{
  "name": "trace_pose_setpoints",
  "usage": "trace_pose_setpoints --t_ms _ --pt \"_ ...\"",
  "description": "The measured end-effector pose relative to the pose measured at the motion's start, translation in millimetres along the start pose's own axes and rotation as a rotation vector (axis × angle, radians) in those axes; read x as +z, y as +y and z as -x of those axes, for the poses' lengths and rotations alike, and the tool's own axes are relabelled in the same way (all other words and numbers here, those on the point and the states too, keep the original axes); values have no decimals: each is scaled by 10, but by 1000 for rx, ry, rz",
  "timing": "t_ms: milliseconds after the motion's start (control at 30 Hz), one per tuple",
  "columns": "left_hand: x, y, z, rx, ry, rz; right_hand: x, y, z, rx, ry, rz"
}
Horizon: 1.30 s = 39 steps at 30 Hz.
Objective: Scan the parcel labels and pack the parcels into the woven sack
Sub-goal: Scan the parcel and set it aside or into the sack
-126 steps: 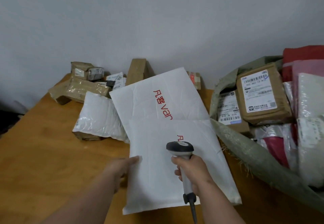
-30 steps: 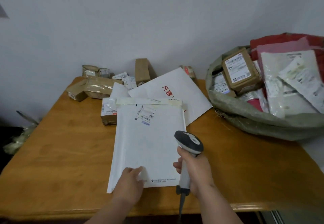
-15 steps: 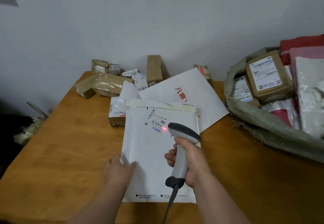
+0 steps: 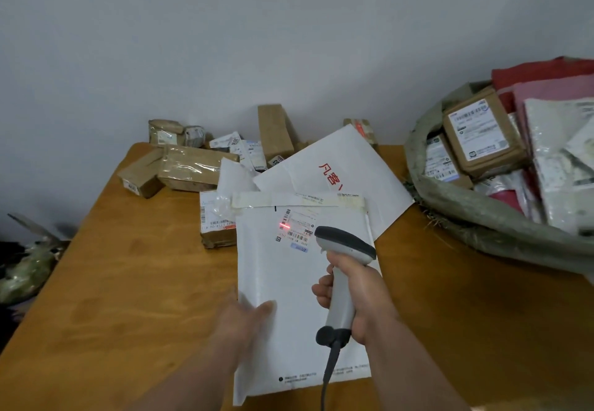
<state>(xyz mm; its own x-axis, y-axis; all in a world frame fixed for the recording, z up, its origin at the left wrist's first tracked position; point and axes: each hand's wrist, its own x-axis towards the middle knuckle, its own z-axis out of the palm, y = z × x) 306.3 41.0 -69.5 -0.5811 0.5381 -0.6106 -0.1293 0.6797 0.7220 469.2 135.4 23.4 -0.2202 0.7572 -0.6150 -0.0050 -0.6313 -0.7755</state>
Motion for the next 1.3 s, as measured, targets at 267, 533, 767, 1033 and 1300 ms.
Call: trace_pose_setpoints --t_ms 267,533,767,1033,1300 --pt "13 43 -33 -36 -83 80 20 -21 8 15 2 1" --pt "15 70 -30 -38 -89 88 38 -24 7 23 4 23" --pt "13 62 -54 -43 -99 102 35 -13 -5 31 11 30" --pt "16 45 -97 -67 -126 145 34 -26 -12 29 13 32" --pt "0 11 -167 -144 -182 262 1 18 -34 34 4 25"
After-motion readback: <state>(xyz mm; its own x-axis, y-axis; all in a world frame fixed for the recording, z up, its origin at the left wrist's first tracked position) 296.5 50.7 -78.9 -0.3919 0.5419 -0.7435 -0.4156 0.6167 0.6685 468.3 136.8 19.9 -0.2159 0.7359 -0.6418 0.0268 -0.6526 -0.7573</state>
